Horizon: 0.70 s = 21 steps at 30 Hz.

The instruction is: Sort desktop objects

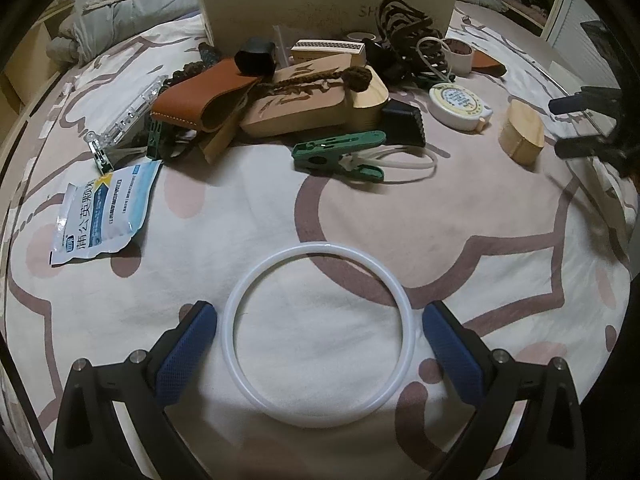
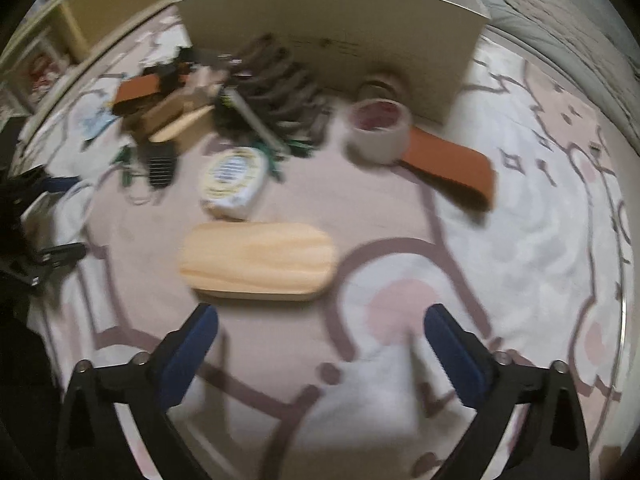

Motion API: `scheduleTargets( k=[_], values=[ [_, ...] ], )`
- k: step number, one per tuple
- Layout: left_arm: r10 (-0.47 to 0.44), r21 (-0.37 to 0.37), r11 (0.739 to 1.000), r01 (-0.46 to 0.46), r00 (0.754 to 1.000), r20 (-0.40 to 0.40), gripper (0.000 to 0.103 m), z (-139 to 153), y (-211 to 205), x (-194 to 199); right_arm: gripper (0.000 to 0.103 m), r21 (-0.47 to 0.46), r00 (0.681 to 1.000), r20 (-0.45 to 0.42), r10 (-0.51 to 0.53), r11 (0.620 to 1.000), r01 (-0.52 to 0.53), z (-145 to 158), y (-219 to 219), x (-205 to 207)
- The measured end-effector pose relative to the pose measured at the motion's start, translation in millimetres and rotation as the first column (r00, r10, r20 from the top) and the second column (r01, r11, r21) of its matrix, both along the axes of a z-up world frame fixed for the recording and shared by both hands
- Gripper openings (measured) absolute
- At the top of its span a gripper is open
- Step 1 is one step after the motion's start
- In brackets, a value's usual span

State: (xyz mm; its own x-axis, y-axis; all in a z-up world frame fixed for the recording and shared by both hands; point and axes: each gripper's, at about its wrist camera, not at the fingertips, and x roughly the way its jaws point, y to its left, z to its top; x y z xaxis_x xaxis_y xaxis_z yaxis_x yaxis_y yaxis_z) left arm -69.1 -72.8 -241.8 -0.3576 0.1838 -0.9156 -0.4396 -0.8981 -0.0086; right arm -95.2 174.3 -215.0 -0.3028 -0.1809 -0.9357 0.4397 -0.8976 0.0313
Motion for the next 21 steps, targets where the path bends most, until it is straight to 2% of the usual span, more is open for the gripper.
scheduleTargets(
  k=[5, 9, 17, 21],
  values=[
    [0.009, 0.004, 1.000, -0.009, 1.000, -0.007, 0.103, 0.7, -1.6, -0.7, 0.103, -0.045, 0.999, -0.023, 0.046, 0.998, -0.047, -1.3, -19.3, 3.4],
    [0.018, 0.007, 1.000, -0.018, 1.000, -0.021, 0.103, 1.0, -1.5, -1.0, 0.103, -0.067, 0.998, -0.049, 0.035, 0.997, -0.038, -7.4, -26.2, -9.2],
    [0.025, 0.016, 1.000, -0.024, 0.999, -0.038, 0.103, 2.9, -2.0, -1.5, 0.103, -0.012, 0.999, -0.049, 0.024, 1.000, -0.024, -17.6, -35.1, -11.3],
    [0.013, 0.018, 1.000, -0.012, 0.999, -0.033, 0.102, 4.1, -2.7, -1.2, 0.103, 0.013, 1.000, 0.003, -0.004, 1.000, 0.004, -21.1, -36.2, -18.0]
  ],
)
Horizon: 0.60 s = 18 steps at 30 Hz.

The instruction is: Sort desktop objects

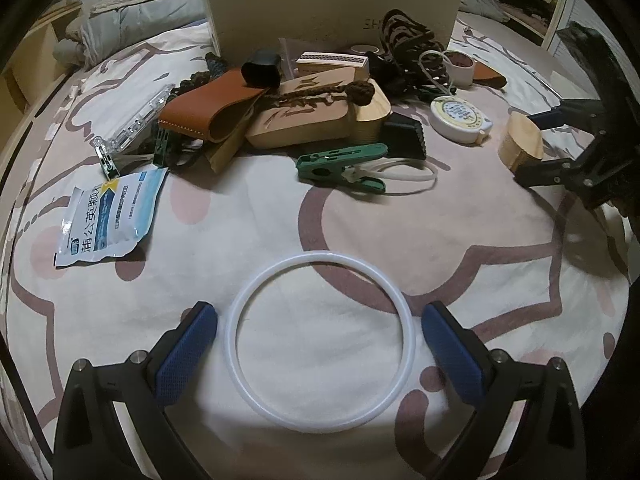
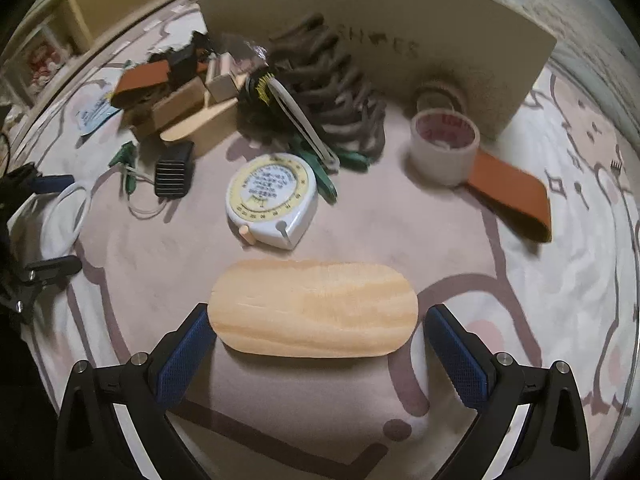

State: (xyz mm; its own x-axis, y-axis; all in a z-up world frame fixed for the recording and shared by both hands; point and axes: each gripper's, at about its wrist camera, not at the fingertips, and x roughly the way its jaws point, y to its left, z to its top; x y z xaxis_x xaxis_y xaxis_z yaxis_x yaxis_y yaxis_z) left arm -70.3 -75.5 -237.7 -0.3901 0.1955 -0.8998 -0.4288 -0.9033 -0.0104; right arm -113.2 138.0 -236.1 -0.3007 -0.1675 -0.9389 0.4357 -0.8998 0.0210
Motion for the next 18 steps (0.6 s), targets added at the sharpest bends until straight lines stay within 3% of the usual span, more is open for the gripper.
scheduleTargets(
  k=[6, 9, 12, 18],
  values=[
    [0.001, 0.001, 1.000, -0.001, 1.000, 0.006, 0.101, 1.2, -0.3, -0.1, 0.103, 0.019, 1.000, -0.001, -0.018, 1.000, 0.019, 2.5, 2.3, -4.1],
    [0.009, 0.009, 1.000, -0.009, 1.000, 0.006, 0.099, 2.3, -1.4, -0.1, 0.089, -0.010, 1.000, -0.002, 0.002, 1.000, -0.002, 5.1, 2.8, -3.1],
    [0.015, 0.009, 1.000, -0.015, 1.000, 0.000, 0.098, 2.8, -1.5, 0.9, 0.089, 0.010, 0.999, -0.026, 0.021, 1.000, -0.020, 7.8, 1.3, -0.8],
    [0.008, 0.006, 1.000, -0.008, 1.000, -0.020, 0.085, 7.7, 0.0, 4.1, 0.089, 0.001, 0.999, -0.029, 0.024, 1.000, -0.024, 9.6, 4.4, -5.2]
  ],
)
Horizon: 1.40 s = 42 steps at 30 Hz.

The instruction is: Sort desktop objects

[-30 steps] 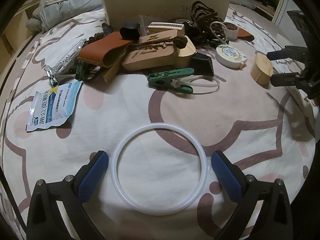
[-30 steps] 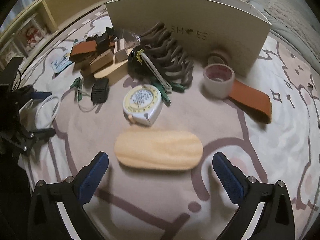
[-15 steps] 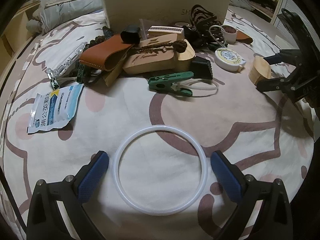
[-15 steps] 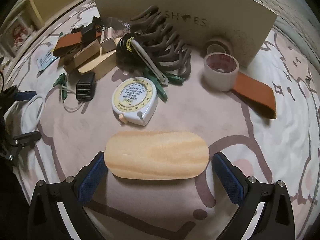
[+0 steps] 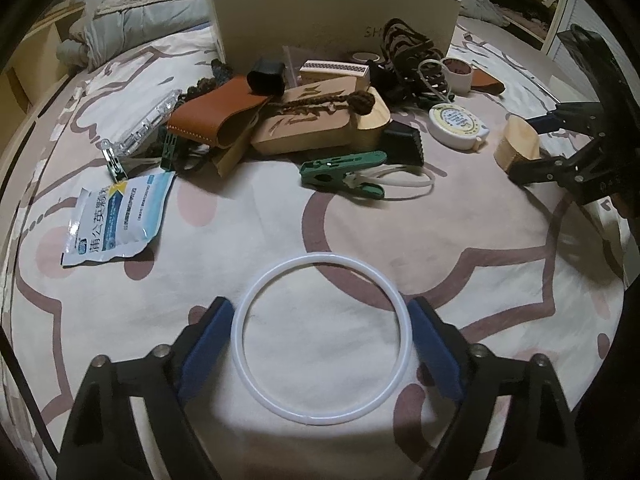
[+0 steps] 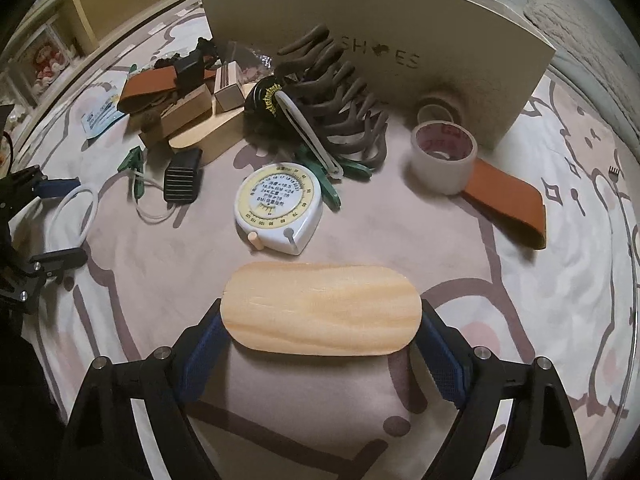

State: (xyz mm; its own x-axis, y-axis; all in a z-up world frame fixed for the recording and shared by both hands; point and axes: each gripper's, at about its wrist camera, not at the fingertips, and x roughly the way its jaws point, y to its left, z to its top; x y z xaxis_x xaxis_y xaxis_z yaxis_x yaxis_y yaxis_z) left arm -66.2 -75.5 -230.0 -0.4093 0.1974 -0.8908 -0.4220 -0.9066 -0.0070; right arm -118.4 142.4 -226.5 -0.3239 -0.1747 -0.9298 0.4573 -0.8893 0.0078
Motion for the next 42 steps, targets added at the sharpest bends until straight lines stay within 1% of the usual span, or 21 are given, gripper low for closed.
scheduleTargets(
  k=[12, 16, 23, 30, 42],
  values=[
    [0.007, -0.009, 1.000, -0.007, 1.000, -0.021, 0.085, 5.3, 3.8, -1.9, 0.089, -0.007, 1.000, -0.018, 0.013, 1.000, -0.014, 2.7, -2.4, -0.7],
    [0.020, -0.001, 1.000, -0.020, 0.999, -0.036, 0.085, 11.1, 3.1, -5.4, 0.089, -0.019, 0.999, -0.029, 0.015, 1.000, -0.016, 8.7, -2.2, -0.7],
    [0.043, 0.019, 0.999, -0.041, 0.996, -0.080, 0.085, 27.6, 2.6, -12.4, 0.089, -0.048, 0.998, -0.065, 0.012, 0.999, -0.016, 26.8, 0.6, -2.1],
    [0.064, 0.030, 0.998, -0.060, 0.990, -0.129, 0.085, 44.7, 5.7, -22.5, 0.089, -0.084, 0.993, -0.117, -0.013, 0.996, 0.003, 49.5, 6.6, -6.2],
    [0.090, 0.068, 0.995, -0.077, 0.970, -0.226, 0.085, 83.4, 15.3, -39.3, 0.089, -0.127, 0.976, -0.212, -0.055, 0.991, 0.028, 88.1, 8.6, -15.2]
  ],
)
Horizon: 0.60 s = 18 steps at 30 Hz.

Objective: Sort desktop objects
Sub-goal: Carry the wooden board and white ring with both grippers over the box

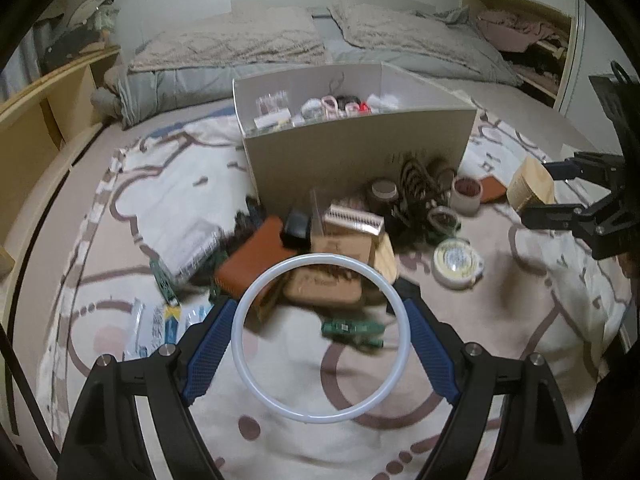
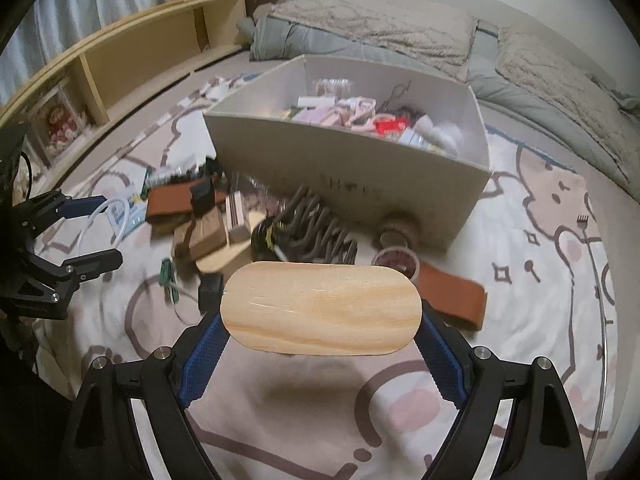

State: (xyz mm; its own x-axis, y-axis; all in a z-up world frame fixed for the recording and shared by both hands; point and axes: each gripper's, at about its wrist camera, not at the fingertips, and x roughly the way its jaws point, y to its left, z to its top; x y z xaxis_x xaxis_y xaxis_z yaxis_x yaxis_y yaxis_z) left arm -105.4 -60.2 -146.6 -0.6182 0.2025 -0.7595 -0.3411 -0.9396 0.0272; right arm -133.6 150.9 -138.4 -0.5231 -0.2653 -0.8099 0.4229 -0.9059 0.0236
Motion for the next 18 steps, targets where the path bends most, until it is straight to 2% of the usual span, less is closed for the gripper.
scheduleTargets(
  k=[18],
  values=[
    [0.112, 0.086, 0.991, -0.101, 0.984, -0.139, 0.085, 56.7, 4.1, -32.0, 0.089, -0.040, 0.988, -0.141, -0.067, 0.997, 0.062, 50.8, 1.8, -22.9]
  ],
)
